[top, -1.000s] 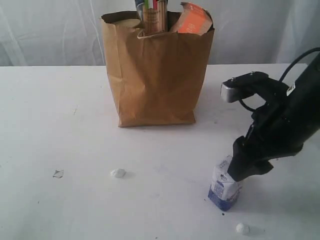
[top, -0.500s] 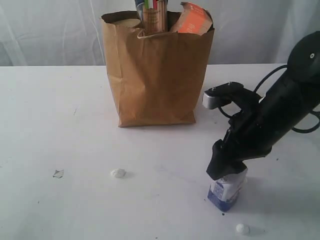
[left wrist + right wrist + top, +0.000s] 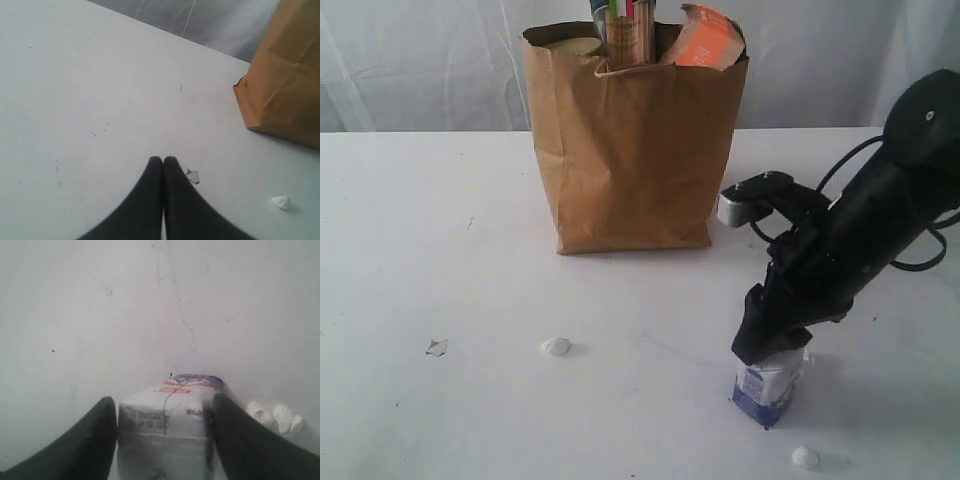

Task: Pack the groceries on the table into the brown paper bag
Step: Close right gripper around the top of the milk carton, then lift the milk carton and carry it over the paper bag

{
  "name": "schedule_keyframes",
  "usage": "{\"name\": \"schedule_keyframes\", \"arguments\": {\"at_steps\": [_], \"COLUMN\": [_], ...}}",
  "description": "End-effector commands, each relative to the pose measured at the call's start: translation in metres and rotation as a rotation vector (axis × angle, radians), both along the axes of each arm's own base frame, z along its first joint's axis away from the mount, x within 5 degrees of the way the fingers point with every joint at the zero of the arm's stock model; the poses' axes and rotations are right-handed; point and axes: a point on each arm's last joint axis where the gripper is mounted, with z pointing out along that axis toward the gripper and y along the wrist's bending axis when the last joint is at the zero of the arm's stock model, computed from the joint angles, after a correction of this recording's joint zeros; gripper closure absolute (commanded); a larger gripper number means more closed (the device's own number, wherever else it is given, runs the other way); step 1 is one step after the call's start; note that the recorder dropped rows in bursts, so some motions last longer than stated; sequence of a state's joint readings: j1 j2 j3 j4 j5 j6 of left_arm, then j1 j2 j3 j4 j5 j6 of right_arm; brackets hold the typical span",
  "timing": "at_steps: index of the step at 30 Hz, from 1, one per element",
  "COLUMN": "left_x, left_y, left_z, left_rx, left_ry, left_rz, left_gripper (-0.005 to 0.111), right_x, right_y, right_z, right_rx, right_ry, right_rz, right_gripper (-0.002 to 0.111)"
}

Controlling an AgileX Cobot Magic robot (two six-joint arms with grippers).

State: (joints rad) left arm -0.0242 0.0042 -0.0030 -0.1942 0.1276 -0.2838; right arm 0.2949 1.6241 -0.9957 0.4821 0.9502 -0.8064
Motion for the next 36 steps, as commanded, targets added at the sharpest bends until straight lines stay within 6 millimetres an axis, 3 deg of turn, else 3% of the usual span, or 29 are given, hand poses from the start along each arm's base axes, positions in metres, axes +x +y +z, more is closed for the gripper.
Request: {"name": "schedule_keyframes", "arguments": {"at_steps": [1,8,10,12,13,17,20,25,26,29,36], "left_x": [0.000,0.000,0.000,0.000,0.000,0.000,0.000,0.000,0.000,0.000,0.000], "left_y": [0.000,0.000,0.000,0.000,0.000,0.000,0.000,0.000,0.000,0.000,0.000], "left_z": [-0.001,-0.001,-0.001,-0.001,-0.001,-0.001,-0.001,-0.001,-0.001,-0.001,-0.001], "left_rx": [-0.015,-0.015,-0.015,-0.015,-0.015,-0.015,-0.015,-0.015,-0.015,-0.015,-0.015], "left_ry": [0.001,0.001,0.001,0.001,0.001,0.001,0.001,0.001,0.001,0.001,0.001], "left_rz": [0.002,0.002,0.002,0.002,0.002,0.002,0.002,0.002,0.002,0.002,0.002], "left_gripper": [0.107,0.107,0.107,0.107,0.107,0.107,0.107,0.107,0.107,0.107,0.107], "right_x": [0.000,0.001,0.003,0.003,0.001,-0.002,-0.003,0.003,0.002,0.000,0.004], "right_y": [-0.003,-0.004,-0.004,-0.004,-0.004,-0.004,-0.002,0.001,0.005,0.015,0.042], "right_z": [-0.013,-0.013,-0.013,-0.013,-0.013,-0.011,0.010,0.060,0.078,0.107,0.164], "right_rx": [-0.036,-0.040,-0.041,-0.041,-0.042,-0.043,-0.024,0.048,0.112,0.263,0.748], "right_ry": [0.041,0.027,0.003,0.002,0.026,0.090,0.084,-0.060,-0.084,-0.104,-0.158], "right_rz": [0.027,0.041,0.032,0.032,0.021,-0.027,-0.014,-0.050,-0.063,-0.072,-0.059], "right_gripper": [0.046,0.043,0.047,0.060,0.073,0.099,0.108,0.108,0.108,0.108,0.108]}}
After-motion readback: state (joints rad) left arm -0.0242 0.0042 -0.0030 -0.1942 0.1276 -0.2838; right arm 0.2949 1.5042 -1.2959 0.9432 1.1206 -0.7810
